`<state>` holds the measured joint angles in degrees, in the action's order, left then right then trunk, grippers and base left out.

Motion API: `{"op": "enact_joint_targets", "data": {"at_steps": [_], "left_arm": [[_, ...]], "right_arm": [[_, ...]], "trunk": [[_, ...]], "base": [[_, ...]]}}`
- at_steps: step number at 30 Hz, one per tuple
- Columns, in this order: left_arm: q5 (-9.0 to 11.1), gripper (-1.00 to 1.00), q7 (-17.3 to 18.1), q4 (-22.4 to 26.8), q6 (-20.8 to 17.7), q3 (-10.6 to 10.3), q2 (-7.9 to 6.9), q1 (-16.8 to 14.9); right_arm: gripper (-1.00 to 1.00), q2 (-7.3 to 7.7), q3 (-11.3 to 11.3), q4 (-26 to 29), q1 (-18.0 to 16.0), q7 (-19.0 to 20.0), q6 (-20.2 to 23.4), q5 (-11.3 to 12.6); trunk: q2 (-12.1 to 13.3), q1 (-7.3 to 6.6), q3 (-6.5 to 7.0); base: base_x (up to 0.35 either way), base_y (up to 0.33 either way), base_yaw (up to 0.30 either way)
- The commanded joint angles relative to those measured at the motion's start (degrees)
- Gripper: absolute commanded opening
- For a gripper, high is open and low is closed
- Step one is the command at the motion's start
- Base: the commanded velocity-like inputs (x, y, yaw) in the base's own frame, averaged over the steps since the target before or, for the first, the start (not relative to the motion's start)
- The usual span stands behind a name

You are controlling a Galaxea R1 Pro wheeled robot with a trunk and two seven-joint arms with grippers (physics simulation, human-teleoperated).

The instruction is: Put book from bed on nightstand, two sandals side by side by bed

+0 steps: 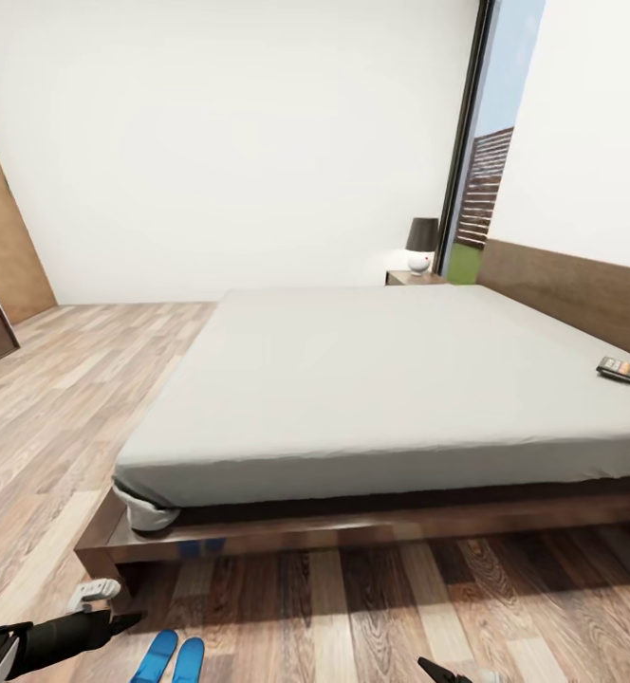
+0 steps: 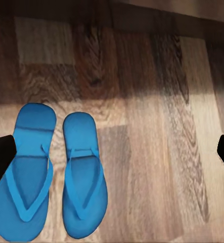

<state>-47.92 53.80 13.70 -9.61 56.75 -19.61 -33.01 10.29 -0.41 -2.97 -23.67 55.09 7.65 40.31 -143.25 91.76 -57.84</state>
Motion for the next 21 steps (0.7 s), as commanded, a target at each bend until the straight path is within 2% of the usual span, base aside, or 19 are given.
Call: {"op": "enact_joint_targets", "data": {"at_steps": [1, 14, 21], "left_arm": [[-0.24, 1.00, 0.34, 0.07, -0.60, 0.48, 0.14, -0.04], [-0.24, 1.00, 0.34, 0.02, -0.60, 0.46, 1.20, -0.04], [-0.24, 1.00, 0.34, 0.01, -0.63, 0.46, 2.04, -0.04]], "right_arm": [[1.00, 0.00, -0.03, -0.19, -0.07, 0.26, 0.61, 0.43], [1.00, 0.08, -0.09, -0.19, 0.52, -0.79, 1.10, 0.35], [1.00, 0.24, -0.09, -0.17, 0.62, -6.29, 1.13, 0.31]], "trunk": [[-0.03, -0.01, -0.05], [-0.03, -0.01, -0.07], [-0.03, -0.01, -0.20]], "base": [[0.000, 0.000, -0.252], [0.000, 0.000, -0.218], [0.000, 0.000, -0.146]]}}
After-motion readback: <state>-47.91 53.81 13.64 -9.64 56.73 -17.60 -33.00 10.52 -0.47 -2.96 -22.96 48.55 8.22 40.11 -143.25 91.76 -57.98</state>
